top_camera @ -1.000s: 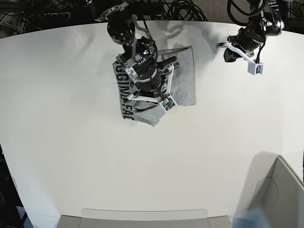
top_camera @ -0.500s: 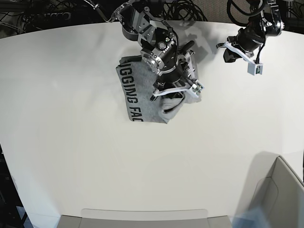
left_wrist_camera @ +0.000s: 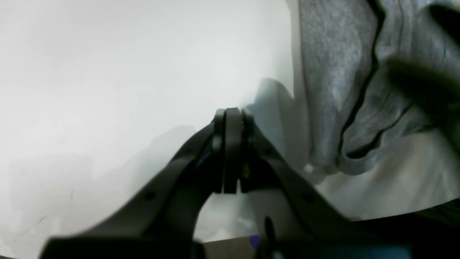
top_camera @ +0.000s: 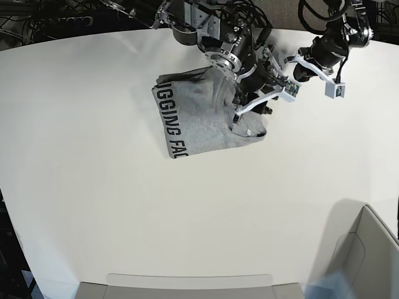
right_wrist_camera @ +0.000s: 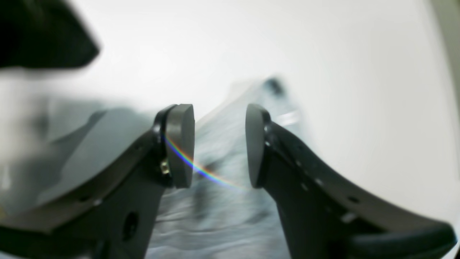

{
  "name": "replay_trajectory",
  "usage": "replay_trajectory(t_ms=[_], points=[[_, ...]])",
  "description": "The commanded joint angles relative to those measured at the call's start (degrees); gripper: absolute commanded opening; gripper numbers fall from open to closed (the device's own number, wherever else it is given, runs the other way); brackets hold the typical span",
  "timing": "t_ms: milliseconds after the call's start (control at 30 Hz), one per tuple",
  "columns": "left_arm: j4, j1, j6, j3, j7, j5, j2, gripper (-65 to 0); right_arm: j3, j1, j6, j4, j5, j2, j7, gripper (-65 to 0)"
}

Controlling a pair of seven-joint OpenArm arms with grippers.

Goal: Fold the T-shirt properly
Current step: 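Grasp the folded bundle with both grippers and flip it over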

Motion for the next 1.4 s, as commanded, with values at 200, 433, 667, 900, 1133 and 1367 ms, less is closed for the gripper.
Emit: replay_trajectory(t_ms=[200,433,667,900,1133,1367], points=[[2.32,-1.35,-0.51,-0.18,-2.13,-1.15,-0.07,-65.0,12.37,-0.70,-0.45,6.37,-0.10,4.00,0.83,-63.7],[5.31,-4.16,-0.51,14.68,-9.25,-1.23,-0.42,-65.0,28.02,-2.46,-0.01,6.64,11.50,10.60,0.83,-65.0],[5.31,-5.22,-0.51,29.97,-17.78,-0.79,-0.51,-65.0,35.85,-2.20,0.08,4.62,26.54,18.60,0.92,-65.0],[1.09,-5.48,-0.51,38.94,-16.55,13.10,-0.51,-65.0,35.76,-2.46,0.08,-0.92,27.68,19.65,1.27,-65.0],[-7.52,-6.62,-0.16,34.54,-15.85,26.20,-0.16,-65.0,35.76,-5.19,0.08,-1.36,27.86,20.00,4.79,-65.0],[-5.94,-6.62,-0.16,21.36,-15.23,25.93,-0.07,-65.0,35.67,-8.09,0.17,-1.19,27.86,19.74,5.23,-65.0]])
